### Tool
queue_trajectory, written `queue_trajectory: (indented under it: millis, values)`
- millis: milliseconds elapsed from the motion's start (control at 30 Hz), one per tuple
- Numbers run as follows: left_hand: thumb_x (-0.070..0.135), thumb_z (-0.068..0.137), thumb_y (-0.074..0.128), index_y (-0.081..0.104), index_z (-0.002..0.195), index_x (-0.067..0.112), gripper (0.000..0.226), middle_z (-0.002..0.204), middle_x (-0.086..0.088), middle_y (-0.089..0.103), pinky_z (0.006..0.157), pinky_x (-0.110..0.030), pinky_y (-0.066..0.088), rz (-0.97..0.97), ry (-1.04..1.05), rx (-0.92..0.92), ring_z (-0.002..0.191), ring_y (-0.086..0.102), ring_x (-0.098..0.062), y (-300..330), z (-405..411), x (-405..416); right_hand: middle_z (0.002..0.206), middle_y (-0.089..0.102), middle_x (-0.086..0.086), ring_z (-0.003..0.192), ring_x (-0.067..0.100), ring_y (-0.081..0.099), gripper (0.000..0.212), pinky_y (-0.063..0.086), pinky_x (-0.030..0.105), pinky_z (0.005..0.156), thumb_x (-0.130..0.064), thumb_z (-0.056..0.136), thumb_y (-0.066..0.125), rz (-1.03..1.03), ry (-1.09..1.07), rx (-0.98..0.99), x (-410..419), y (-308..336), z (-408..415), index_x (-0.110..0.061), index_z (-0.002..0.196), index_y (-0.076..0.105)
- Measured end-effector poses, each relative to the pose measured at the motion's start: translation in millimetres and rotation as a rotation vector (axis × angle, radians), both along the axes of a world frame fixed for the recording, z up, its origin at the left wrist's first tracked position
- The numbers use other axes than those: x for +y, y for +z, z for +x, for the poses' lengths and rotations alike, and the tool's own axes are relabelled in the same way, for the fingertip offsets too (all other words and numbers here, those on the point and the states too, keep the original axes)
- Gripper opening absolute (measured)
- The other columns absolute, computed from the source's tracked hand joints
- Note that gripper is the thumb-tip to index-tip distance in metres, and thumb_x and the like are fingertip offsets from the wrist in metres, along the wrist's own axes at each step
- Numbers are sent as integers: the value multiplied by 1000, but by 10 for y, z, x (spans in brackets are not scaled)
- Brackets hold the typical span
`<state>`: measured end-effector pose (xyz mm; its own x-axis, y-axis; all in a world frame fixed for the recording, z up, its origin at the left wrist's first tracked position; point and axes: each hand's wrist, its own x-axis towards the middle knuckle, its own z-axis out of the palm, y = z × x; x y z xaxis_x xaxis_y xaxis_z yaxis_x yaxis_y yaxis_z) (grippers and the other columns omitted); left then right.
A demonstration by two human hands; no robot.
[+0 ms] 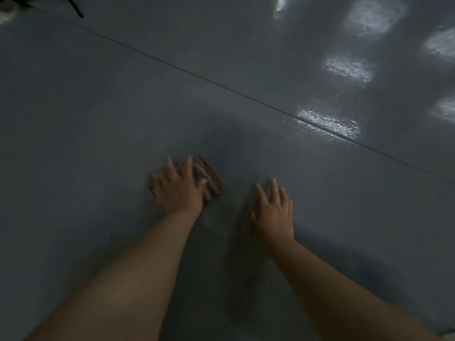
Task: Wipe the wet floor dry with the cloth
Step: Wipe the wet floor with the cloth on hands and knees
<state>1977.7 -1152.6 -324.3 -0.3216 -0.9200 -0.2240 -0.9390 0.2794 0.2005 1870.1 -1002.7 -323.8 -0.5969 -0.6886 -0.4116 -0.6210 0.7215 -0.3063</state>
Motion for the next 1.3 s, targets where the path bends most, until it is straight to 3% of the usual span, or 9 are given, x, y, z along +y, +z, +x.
queue_trajectory:
  millis: [167, 400, 667, 767, 867, 1000, 1100, 1200, 1300]
  values:
    - [70, 89, 24, -8, 148, 41, 73, 155, -13, -24, 108, -63, -10, 278, -134, -243, 139, -23, -42, -236, -193, 177, 156, -23, 4, 143, 33, -20, 59, -3, 61, 113, -51, 99, 21, 180, 79, -31, -1, -98, 29, -37, 149, -6]
    - [62, 95, 22, -8, 146, 48, 60, 156, -1, -25, 107, -66, -9, 250, -183, -214, 141, -24, -34, -286, -74, -399, 156, -25, 4, 141, 31, -25, 60, -5, 62, 112, -52, 99, 21, 183, 57, -39, 22, -175, 88, -38, 149, -9]
    - [57, 97, 19, -1, 148, 45, 56, 157, -1, -20, 108, -66, -8, 216, 592, -173, 142, -20, -36, -325, 1043, -557, 156, -25, 4, 141, 32, -25, 60, -6, 64, 111, -50, 99, 21, 185, 39, -14, -2, -197, 136, -37, 149, -11]
    - [47, 101, 18, 1, 149, 42, 51, 158, 2, -17, 110, -63, -6, 201, 696, -113, 143, -16, -35, -337, 1088, -323, 156, -24, 5, 141, 33, -25, 61, -5, 64, 111, -50, 99, 21, 186, 40, -3, -4, -209, 147, -36, 149, -11]
    - [41, 102, 22, 6, 150, 37, 51, 159, -1, -11, 112, -60, -1, 147, 524, -117, 144, -11, -34, -355, 807, -2, 156, -24, 5, 141, 33, -25, 60, -6, 65, 110, -50, 99, 21, 182, 30, 2, 0, -214, 159, -35, 149, -10]
    - [44, 100, 32, 8, 150, 39, 55, 159, -7, -5, 108, -65, -1, 98, -109, -126, 144, -8, -40, -361, 302, 676, 156, -24, 5, 141, 32, -25, 60, -6, 64, 110, -50, 99, 19, 188, 30, 8, 3, -212, 174, -35, 149, -10]
    - [50, 99, 26, -3, 147, 45, 57, 157, -4, -19, 107, -65, -9, 148, -431, -164, 141, -20, -39, -343, 117, 703, 155, -26, 5, 141, 32, -26, 60, -7, 63, 111, -51, 99, 18, 201, 40, 22, 8, -231, 174, -35, 149, -12]
    - [53, 98, 25, -5, 147, 46, 58, 157, -1, -22, 108, -64, -10, 137, -470, -191, 141, -22, -37, -359, 157, 359, 156, -24, 4, 141, 31, -25, 60, -7, 63, 111, -51, 99, 18, 191, 35, 33, 12, -243, 174, -36, 149, -11]
    - [53, 98, 24, -2, 148, 45, 57, 158, -2, -17, 108, -63, -9, 130, -176, -203, 142, -19, -37, -374, 330, 28, 157, -22, 4, 142, 31, -23, 60, -6, 64, 110, -51, 99, 19, 184, 33, 33, 11, -247, 184, -35, 149, -9]
